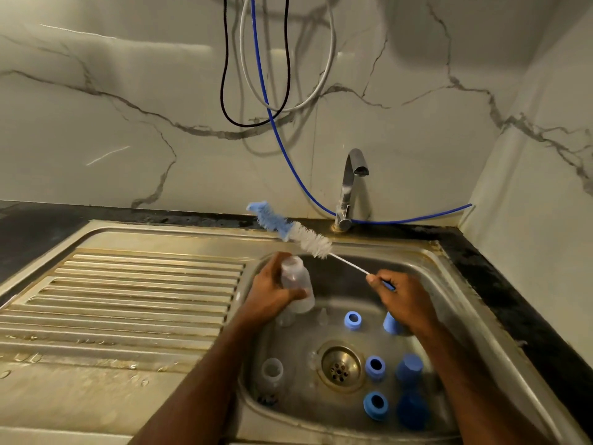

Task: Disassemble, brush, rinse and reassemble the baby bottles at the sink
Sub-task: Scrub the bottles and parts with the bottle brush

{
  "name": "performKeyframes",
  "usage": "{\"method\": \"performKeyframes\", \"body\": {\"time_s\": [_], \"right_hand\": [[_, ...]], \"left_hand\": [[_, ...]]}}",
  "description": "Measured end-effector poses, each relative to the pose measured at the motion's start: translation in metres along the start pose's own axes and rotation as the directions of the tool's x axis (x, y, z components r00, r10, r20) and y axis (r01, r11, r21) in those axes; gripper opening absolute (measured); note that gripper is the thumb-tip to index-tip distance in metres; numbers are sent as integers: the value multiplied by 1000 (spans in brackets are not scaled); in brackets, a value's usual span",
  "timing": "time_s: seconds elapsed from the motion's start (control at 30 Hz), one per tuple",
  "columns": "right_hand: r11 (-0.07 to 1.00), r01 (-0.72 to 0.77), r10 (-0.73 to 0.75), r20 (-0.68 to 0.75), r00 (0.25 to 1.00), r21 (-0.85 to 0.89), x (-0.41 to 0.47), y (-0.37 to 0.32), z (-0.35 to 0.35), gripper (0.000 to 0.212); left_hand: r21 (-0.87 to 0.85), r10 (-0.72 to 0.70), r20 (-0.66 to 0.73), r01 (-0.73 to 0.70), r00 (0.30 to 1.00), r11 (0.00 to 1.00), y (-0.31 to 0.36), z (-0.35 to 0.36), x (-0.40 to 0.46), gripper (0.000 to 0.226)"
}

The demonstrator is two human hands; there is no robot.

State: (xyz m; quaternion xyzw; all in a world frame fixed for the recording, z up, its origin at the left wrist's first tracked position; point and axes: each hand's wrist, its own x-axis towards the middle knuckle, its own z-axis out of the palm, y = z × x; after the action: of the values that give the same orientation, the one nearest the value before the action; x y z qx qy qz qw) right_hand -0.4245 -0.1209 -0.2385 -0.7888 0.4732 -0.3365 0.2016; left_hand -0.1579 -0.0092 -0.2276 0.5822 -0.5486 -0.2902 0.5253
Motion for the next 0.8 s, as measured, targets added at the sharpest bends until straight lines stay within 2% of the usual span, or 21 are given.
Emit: {"method": "performKeyframes", "body": {"time_s": [0.07, 0.13, 0.23, 0.33, 0.43, 0.53, 0.67, 0.8], "right_hand": [[999, -4, 4, 13, 1000, -36, -1, 3, 2, 46], [999, -4, 5, 23, 1000, -47, -2, 4, 2, 48], [998, -15, 16, 21, 1000, -63, -5, 6, 0, 45], [996, -37, 39, 19, 999, -81, -6, 7, -1, 42], [996, -53, 54, 20, 998, -71, -7, 7, -3, 41], [996, -56, 58, 29, 998, -71, -9, 7, -2, 41], [996, -60, 63, 51, 997, -69, -8, 10, 1, 40], [994, -72, 77, 62, 995, -80, -6, 13, 1, 42]], "left_hand": [[271, 59, 88, -81, 994, 959, -5, 6, -1, 63], [471, 43, 130, -100, 991, 877, -10, 12, 0, 64], [631, -90, 202, -59, 975, 774, -12, 21, -4, 72], [800, -222, 258, -79, 940, 595, -14, 27, -9, 79], [892, -301, 272, -121, 914, 436, -18, 29, -12, 80], [933, -352, 259, -139, 900, 332, -22, 30, -14, 85], [945, -384, 240, -124, 892, 302, -27, 29, -14, 90], [956, -405, 258, -170, 877, 239, -31, 29, -12, 90]]}}
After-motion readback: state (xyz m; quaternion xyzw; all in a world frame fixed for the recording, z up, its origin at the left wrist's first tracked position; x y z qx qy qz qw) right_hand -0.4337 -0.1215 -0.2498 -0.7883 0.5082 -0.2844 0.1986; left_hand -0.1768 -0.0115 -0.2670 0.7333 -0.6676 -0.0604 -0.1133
